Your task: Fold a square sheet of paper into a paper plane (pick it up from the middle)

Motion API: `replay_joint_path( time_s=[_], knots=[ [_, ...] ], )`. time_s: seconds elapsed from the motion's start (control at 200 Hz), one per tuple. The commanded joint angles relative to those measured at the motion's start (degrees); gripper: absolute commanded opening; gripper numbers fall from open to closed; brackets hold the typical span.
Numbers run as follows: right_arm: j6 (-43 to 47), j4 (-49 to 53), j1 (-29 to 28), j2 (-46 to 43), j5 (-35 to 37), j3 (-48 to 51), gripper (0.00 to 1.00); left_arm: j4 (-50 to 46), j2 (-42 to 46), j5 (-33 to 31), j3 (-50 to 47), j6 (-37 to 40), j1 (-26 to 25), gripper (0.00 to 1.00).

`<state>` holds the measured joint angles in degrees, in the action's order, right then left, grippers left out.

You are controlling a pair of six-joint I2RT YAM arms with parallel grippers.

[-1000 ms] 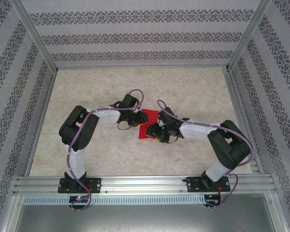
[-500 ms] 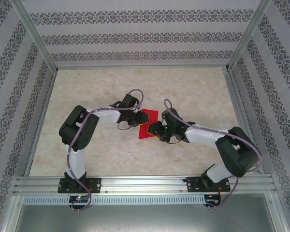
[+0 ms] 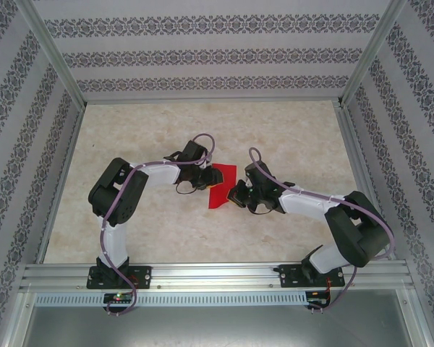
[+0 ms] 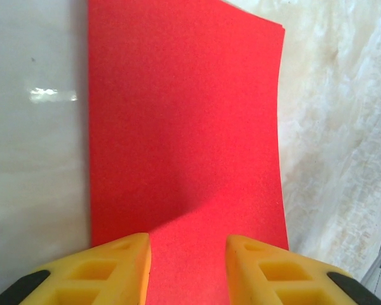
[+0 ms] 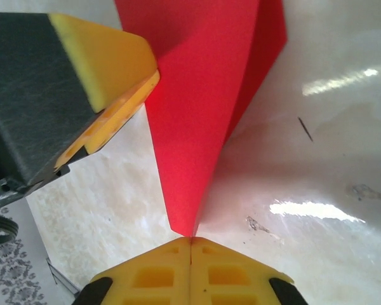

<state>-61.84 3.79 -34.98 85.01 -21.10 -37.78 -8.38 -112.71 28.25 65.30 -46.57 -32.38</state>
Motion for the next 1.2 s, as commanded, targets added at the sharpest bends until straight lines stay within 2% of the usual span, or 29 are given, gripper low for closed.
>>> replay_joint_path(
  time_s=[0.0,0.35,0.495,0.774,1.194],
  knots=[
    [1.0,1.7,0.7,1.1,1.1,-2.5,0.0,0.9,2.8,1.8,1.4,2.2,0.2,0.37],
    [2.6,3.6,1.1,4.7,1.0,-7.0,0.0,-4.2,2.1,-4.1,4.9,6.9,1.4,0.36],
    [3.3,3.3,1.3,5.8,1.1,-8.4,0.0,-7.5,-0.2,-7.5,6.1,8.2,1.5,0.3],
    [4.2,0.8,1.8,9.0,1.2,-11.2,0.0,-10.4,-3.1,-8.5,7.0,8.4,1.5,0.2],
    [4.8,-3.7,2.3,15.4,3.1,-16.1,0.0,-12.1,-4.1,-9.6,6.7,7.3,1.5,0.14]
  ],
)
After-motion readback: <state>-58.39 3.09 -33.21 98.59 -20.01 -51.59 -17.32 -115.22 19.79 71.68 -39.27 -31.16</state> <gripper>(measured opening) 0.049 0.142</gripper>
